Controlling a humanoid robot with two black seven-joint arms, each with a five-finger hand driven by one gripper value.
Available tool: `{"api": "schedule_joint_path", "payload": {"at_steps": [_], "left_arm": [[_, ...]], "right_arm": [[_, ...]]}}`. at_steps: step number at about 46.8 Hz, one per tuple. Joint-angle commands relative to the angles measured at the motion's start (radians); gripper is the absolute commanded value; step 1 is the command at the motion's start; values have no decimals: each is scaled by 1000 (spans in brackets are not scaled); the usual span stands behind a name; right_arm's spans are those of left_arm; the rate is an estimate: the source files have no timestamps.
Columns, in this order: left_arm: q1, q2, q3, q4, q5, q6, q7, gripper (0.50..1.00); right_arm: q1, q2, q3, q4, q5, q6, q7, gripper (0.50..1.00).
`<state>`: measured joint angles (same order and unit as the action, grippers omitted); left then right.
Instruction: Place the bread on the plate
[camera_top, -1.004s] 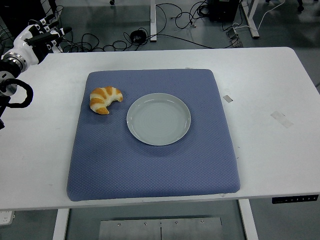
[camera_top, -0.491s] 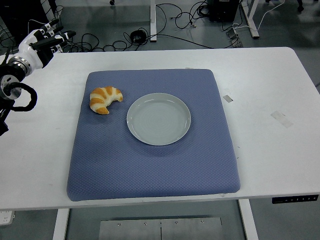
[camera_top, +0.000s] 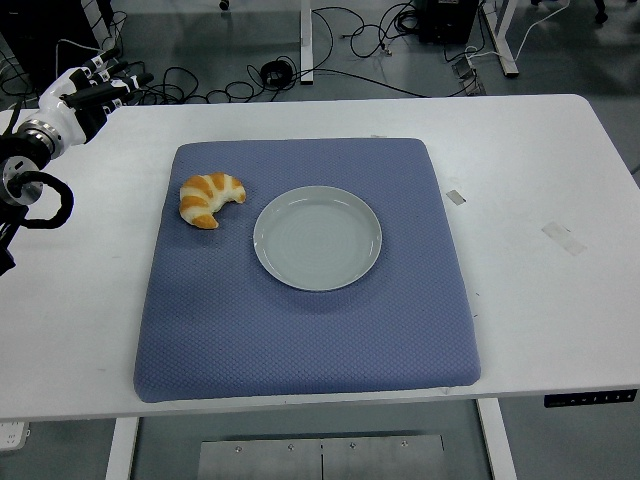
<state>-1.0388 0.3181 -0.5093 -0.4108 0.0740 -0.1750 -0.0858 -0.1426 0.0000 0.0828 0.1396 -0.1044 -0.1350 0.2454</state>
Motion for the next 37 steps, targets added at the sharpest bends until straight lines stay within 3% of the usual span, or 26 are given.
{"api": "schedule_joint_path", "payload": {"at_steps": [1,37], "left_arm": [[-3,-1,24,0,-2,0,0,974],[-7,4,35,-5,-13,0,0,974]], "right_arm": [[0,0,0,0,0,0,0,1000],[0,0,0,0,0,0,0,1000]]}}
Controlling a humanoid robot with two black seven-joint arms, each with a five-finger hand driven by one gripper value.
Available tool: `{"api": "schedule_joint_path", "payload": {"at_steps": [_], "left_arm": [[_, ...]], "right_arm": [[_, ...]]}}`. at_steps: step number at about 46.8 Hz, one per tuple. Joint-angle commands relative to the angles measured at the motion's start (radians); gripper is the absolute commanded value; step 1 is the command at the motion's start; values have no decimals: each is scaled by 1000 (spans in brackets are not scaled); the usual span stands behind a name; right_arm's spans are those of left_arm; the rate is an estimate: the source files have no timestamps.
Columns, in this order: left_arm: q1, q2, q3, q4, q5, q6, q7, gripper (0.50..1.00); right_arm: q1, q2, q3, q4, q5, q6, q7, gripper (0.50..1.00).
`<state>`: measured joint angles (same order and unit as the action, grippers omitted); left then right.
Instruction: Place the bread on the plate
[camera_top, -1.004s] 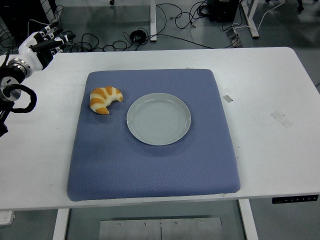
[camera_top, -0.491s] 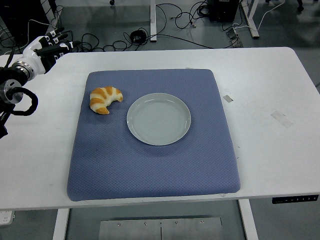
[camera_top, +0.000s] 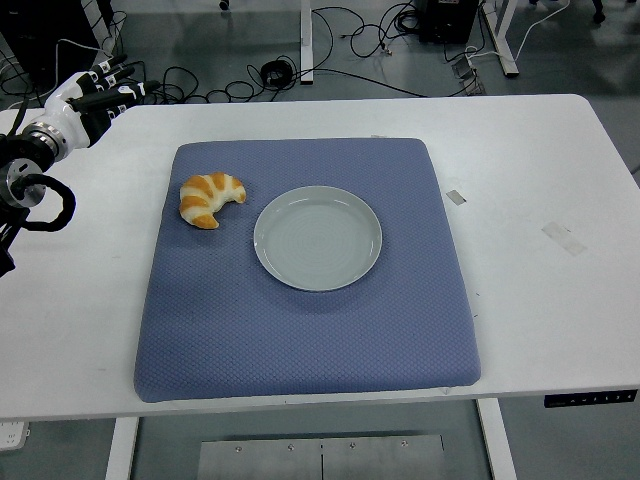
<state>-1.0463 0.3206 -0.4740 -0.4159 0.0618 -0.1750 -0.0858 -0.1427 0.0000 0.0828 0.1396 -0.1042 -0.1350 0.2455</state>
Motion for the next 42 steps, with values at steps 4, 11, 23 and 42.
{"api": "schedule_joint_path", "payload": {"at_steps": [4,11,23,42], "left_arm": [[2,1,0,0,0,0,0,974],[5,5,2,0,0,0,0,974],[-1,6,5,-3,9,0,0,974],[-159,78,245,-119,10,0,0,972]], "right_arm": [[0,0,0,0,0,0,0,1000],[0,0,0,0,0,0,0,1000],[0,0,0,0,0,0,0,1000],[0,0,0,0,0,0,0,1000]]}}
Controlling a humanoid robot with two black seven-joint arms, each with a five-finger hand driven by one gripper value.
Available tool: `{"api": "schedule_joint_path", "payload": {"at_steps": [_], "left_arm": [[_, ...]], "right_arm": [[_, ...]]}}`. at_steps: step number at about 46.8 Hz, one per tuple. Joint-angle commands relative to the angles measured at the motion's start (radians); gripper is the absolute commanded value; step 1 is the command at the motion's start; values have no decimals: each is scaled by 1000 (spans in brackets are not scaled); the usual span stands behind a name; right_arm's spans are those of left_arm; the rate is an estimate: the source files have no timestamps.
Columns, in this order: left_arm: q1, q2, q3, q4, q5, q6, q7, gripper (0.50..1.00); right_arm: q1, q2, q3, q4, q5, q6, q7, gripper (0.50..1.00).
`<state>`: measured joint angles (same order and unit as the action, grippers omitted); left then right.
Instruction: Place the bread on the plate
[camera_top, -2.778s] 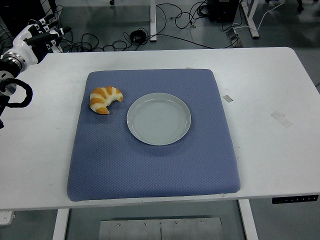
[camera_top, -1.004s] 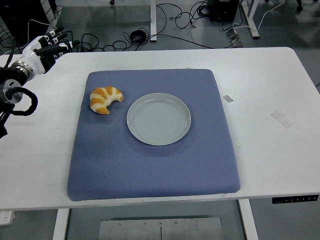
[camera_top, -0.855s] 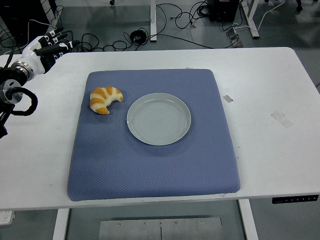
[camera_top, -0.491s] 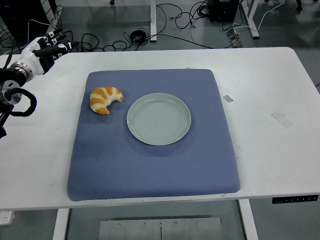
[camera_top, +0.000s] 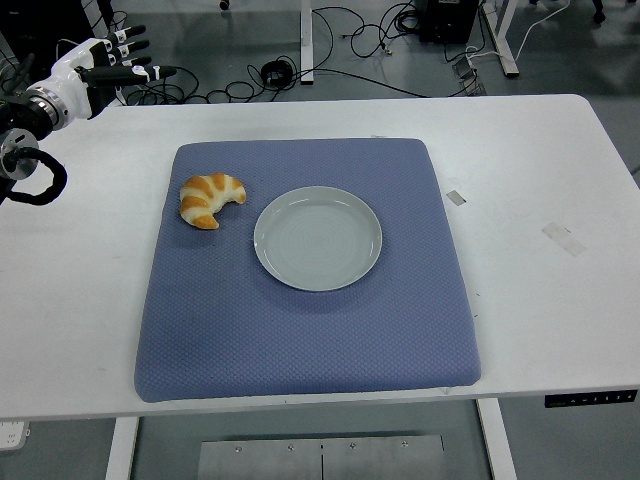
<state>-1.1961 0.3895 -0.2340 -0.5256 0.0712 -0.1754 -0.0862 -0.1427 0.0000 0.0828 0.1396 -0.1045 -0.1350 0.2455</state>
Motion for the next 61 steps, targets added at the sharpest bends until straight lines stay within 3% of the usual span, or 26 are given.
{"api": "schedule_joint_path", "payload": {"at_steps": [1,18,28,38,52,61], "left_arm": [[-14,12,7,-14,1,-1,0,972],[-108,120,140,-195,5,0,5,969],[-155,169,208,-286,104,2,10,968],[-174,177,271,-333,219,2,17,966],[-198,218,372,-465,242,2,19,966],[-200,216,461,-484,243,-1,20,966]], "right_arm": [[0,0,0,0,0,0,0,1000],[0,0,0,0,0,0,0,1000],[0,0,0,0,0,0,0,1000],[0,0,0,0,0,0,0,1000],[0,0,0,0,0,0,0,1000],[0,0,0,0,0,0,0,1000]]}}
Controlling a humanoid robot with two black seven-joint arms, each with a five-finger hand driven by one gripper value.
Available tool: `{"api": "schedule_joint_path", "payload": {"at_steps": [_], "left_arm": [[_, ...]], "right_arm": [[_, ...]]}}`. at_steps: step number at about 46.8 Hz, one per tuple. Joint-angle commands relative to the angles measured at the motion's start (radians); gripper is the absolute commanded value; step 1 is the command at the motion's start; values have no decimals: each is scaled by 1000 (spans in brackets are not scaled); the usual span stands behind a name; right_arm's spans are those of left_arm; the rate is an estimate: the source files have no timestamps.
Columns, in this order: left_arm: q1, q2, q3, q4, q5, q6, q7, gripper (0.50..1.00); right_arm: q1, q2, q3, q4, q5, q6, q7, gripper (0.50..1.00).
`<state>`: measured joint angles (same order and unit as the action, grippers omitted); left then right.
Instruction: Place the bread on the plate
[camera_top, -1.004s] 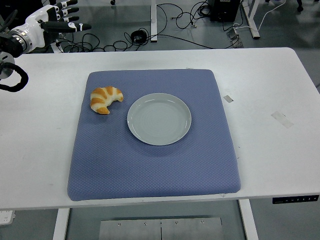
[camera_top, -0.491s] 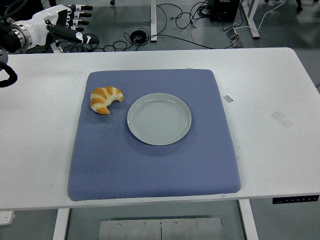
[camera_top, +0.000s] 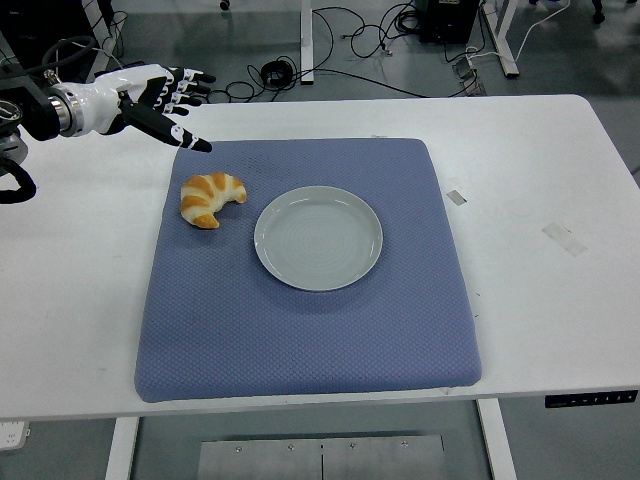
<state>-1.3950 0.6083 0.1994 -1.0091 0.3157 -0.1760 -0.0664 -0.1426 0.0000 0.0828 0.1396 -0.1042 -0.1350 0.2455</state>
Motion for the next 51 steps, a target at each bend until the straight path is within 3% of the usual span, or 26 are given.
{"api": "schedule_joint_path", "payload": {"at_steps": [1,24,32,42,51], "left_arm": [[-2,-4,37,0,-1,0,0,966],[34,-16,71,21,-3,38,-4,966],[80,-70,72,50,-3,122,-9,966],[108,-143,69,138,-6,133,-18,966],[119,-168,69,147,-6,142,-18,965]], "right_arm": [[0,0,0,0,0,0,0,1000],[0,0,0,0,0,0,0,1000],[0,0,0,0,0,0,0,1000],[0,0,0,0,0,0,0,1000],[0,0,0,0,0,0,0,1000]]}}
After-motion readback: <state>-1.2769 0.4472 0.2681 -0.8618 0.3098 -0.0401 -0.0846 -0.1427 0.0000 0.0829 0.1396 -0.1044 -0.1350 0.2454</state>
